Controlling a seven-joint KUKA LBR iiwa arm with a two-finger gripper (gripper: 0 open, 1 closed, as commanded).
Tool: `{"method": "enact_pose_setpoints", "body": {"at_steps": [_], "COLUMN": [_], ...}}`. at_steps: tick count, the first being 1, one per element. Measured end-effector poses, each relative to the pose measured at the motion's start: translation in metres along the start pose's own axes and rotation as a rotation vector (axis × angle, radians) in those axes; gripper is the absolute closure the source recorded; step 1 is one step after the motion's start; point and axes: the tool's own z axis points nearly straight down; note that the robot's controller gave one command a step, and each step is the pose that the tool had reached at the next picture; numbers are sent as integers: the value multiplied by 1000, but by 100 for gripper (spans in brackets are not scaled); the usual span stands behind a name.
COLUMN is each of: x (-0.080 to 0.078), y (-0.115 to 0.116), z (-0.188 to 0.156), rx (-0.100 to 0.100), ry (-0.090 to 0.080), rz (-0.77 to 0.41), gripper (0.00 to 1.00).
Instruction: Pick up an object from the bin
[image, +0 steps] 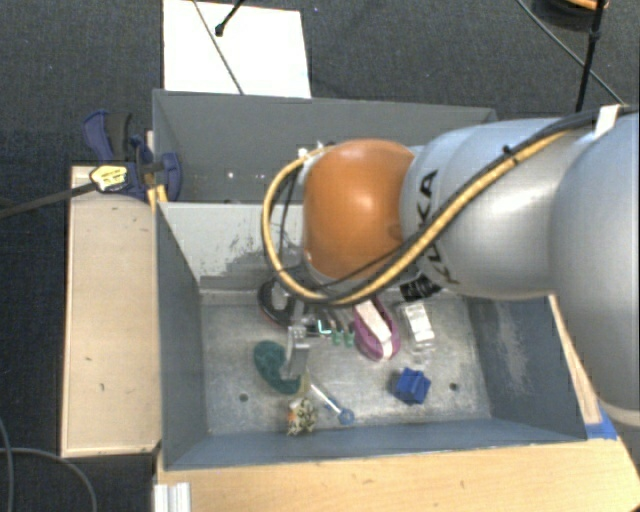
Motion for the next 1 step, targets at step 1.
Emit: {"method": "enact_pose_setpoints", "body": {"at_steps": [1], "x": [13], "y": [-44], "z": [91], "rx": [-8], "ry": [-9], "rz": [226], "gripper": [0]}}
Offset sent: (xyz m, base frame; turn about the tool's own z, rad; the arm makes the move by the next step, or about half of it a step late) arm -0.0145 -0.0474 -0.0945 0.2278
